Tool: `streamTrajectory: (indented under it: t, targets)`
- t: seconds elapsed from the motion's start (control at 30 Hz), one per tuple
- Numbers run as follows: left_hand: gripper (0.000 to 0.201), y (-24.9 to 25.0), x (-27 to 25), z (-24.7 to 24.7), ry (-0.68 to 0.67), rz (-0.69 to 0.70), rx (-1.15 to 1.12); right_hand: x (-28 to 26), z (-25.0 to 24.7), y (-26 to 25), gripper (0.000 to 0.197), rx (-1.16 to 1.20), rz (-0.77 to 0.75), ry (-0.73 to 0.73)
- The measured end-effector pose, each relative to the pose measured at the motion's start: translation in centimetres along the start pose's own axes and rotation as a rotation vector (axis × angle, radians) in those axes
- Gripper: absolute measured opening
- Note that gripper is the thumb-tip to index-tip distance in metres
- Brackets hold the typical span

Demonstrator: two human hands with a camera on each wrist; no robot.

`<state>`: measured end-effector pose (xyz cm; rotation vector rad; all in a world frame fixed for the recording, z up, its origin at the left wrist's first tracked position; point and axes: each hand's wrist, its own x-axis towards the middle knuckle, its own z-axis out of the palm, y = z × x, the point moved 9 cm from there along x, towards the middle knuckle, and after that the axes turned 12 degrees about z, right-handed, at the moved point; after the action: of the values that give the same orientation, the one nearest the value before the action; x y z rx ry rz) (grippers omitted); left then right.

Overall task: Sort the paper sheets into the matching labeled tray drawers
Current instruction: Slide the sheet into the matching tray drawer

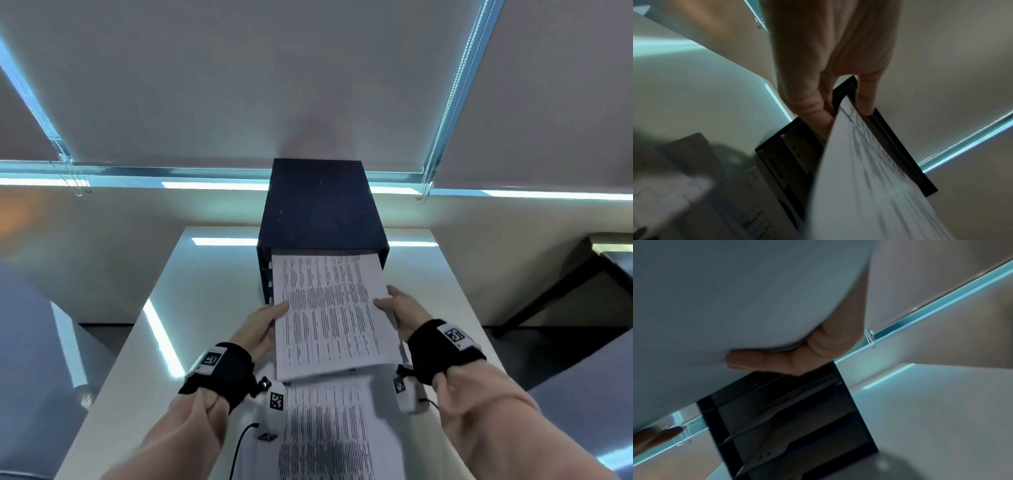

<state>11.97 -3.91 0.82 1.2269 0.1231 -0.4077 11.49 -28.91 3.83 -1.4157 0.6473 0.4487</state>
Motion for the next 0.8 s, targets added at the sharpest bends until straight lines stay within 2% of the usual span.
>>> streamTrajectory:
  t: [0.07,0.13,0.27,0.3,0.37,0.47,0.53,0.63,0.73,0.8]
  targets:
    - [0.047,-0.5,0.2,-0.2,-0.043,-0.014,0.095,1.2,0.6,-2.5,0.038,0.01,-0.038,0.001]
    - [0.04,-0.3,0.6,-0.4,-0.015,0.024,0.129,1.8,1.2,-4.1,0.034,0.042,-0.06,-0.008]
    - [0.031,1.0,2.3,-1.2,0.072,0.153,0.109,1.1,1.3,-2.1,0.023,-0.141,0.027,0.011]
    - [0.03,1.2,2.8,-1.3,0.082,0.166,0.103,1.2,1.2,-1.4,0.017,-0.115,0.05,0.017]
    - [0.033,2.0,4.1,-1.5,0.11,0.173,0.086,1.8,1.6,-1.1,0.012,0.099,0.038,0.039]
    - [0.04,3.5,6.7,-0.7,0.111,0.165,-0.179,3.5,3.3,-3.2,0.017,0.542,-0.026,0.002]
    - [0.043,4.8,8.5,0.2,0.073,0.163,-0.267,4.6,5.2,-5.1,0.023,0.606,-0.089,-0.059]
    - [0.041,6.2,9.9,1.4,-0.03,0.167,-0.158,5.0,7.5,-6.5,0.032,0.552,-0.132,-0.122]
    - [0.028,6.9,9.5,0.6,-0.064,0.214,0.0,4.4,7.1,-5.4,0.022,0.552,-0.132,-0.125]
    - [0.017,6.2,8.7,-0.4,-0.056,0.244,0.201,3.3,5.9,-2.9,0.021,0.502,-0.102,-0.082]
